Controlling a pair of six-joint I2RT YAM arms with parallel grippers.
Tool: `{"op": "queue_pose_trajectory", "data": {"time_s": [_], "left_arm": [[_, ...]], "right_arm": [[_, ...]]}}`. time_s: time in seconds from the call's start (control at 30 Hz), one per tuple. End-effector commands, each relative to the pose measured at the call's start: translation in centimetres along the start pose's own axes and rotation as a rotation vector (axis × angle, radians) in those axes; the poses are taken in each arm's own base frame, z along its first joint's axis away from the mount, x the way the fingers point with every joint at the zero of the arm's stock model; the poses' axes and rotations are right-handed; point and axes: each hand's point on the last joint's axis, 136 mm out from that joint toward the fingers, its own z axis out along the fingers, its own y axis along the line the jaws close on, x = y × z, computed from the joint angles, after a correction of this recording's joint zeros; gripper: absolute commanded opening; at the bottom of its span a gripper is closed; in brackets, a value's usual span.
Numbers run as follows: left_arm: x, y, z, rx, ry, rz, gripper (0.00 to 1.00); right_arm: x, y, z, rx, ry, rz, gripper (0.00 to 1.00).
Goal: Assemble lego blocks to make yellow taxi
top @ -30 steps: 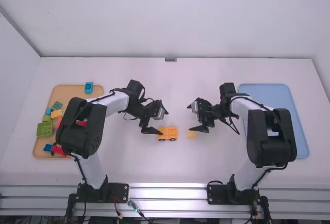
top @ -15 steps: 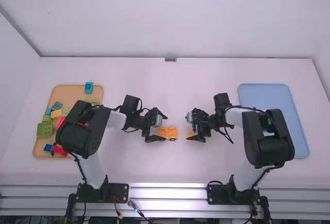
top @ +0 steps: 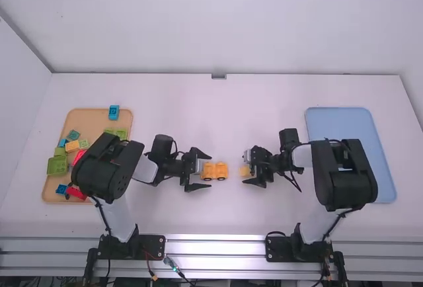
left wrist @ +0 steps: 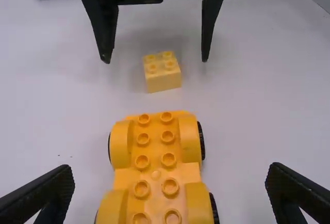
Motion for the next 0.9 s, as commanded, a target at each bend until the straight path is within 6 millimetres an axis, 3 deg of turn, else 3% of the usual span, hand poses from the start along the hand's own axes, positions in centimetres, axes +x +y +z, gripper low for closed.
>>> {"op": "queue_pose_trajectory", "data": {"time_s": [0.0, 0.07, 0.13, 0.27, 0.6, 0.77, 0.87], "left_arm": [[-0.5, -0.1, -0.2, -0.004, -0.019, -0.039, 0.99], [-0.7, 0.0, -0.3, -0.010, -0.025, -0.055, 0.99], [-0.8, 0.0, -0.3, -0.015, -0.029, -0.074, 0.99], [-0.6, -0.4, -0.3, -0.006, -0.024, -0.085, 0.99], [-0.3, 0.2, -0.1, 0.007, -0.001, -0.151, 0.99], [0.4, 0.8, 0.0, -0.005, 0.048, -0.187, 0.99], [0.5, 0.6, 0.0, 0.002, 0.050, -0.155, 0.99]], "right_arm": [[0.8, -0.4, 0.5, -0.030, -0.003, 0.045, 0.92], [0.7, -0.4, 0.5, -0.052, -0.018, 0.057, 0.92], [0.4, 0.0, 0.2, -0.090, -0.041, 0.039, 0.85], [0.3, 0.7, -0.3, -0.131, -0.040, -0.009, 0.60], [1.4, -0.2, 0.1, -0.083, 0.009, 0.073, 0.49], [2.1, 0.3, 0.5, -0.057, 0.009, 0.080, 0.48], [2.2, 0.6, 0.7, -0.058, 0.008, 0.074, 0.41]]}}
